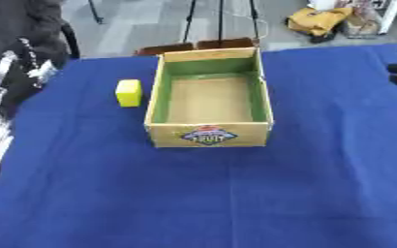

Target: Pick up objects on the table and place them in the box.

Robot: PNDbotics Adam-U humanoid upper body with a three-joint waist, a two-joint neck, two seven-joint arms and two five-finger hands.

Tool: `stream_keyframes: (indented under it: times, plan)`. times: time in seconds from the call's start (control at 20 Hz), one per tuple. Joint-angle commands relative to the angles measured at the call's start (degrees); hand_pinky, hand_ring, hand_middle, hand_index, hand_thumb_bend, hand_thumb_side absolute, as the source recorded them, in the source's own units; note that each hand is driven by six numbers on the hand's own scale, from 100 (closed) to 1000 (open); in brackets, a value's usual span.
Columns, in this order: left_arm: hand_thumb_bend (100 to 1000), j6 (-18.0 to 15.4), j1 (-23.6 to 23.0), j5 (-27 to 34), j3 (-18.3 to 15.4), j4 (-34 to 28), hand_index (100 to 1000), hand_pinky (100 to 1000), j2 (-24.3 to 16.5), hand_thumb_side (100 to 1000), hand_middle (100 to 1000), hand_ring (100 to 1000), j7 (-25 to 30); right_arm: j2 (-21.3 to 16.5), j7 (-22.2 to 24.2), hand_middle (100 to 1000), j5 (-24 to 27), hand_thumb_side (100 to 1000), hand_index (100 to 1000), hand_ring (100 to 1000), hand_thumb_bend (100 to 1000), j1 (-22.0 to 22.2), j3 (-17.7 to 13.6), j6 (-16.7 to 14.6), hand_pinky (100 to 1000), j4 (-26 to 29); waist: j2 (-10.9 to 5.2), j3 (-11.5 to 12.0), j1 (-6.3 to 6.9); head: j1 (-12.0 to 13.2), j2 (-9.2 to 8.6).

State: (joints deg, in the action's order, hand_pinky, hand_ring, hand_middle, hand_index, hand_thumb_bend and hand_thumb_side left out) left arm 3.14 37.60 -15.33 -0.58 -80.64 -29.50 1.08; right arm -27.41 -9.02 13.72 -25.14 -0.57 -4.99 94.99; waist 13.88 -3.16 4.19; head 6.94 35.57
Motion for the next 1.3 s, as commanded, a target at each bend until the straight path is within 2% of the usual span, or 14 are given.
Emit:
stream_keyframes:
  times: [0.05,0.2,0.35,0.6,0.85,1.3]
  plan:
    - [610,0.4,4.9,-12.6,1.9,4.6,897,775,-4.8,461,797,772,5.6,-1.3,0.4,810,0.3,840,908,766,301,-0.5,0.0,0.0,807,0.4,-1.17,-0.4,0.04,0.1,-0.46]
    - [586,-2.6,10.1,-23.4,4.1,11.3,910,790,-5.7,412,807,789,13.4,-1.3,0.7,810,0.3,839,908,766,302,-0.6,0.3,0.0,807,0.4,-1.15,-1.0,0.24,0.2,-0.53]
    - [577,-5.9,14.6,-32.3,4.7,17.9,929,804,-5.4,358,816,803,19.5,-1.3,0.9,810,0.3,839,908,766,303,-0.6,0.5,0.1,807,0.4,-1.15,-1.6,0.48,0.2,-0.62]
    - [552,-9.8,19.9,-43.2,3.8,27.6,931,817,-3.5,314,819,812,23.8,-1.3,1.3,810,0.3,838,909,766,304,-0.8,0.9,0.2,807,0.4,-0.91,-2.6,1.0,0.5,-0.91]
    - [528,-11.9,21.9,-47.0,1.7,33.7,920,817,-1.8,293,793,789,24.1,-1.4,1.7,810,0.2,838,909,766,305,-1.1,1.2,0.3,807,0.4,-0.56,-3.5,1.3,0.9,-1.2]
    - [464,-13.5,21.9,-47.0,0.9,36.1,898,812,0.3,265,771,766,19.2,-1.3,1.9,810,0.2,837,909,766,306,-1.4,1.3,0.3,807,0.4,0.15,-4.3,1.72,1.2,-1.52]
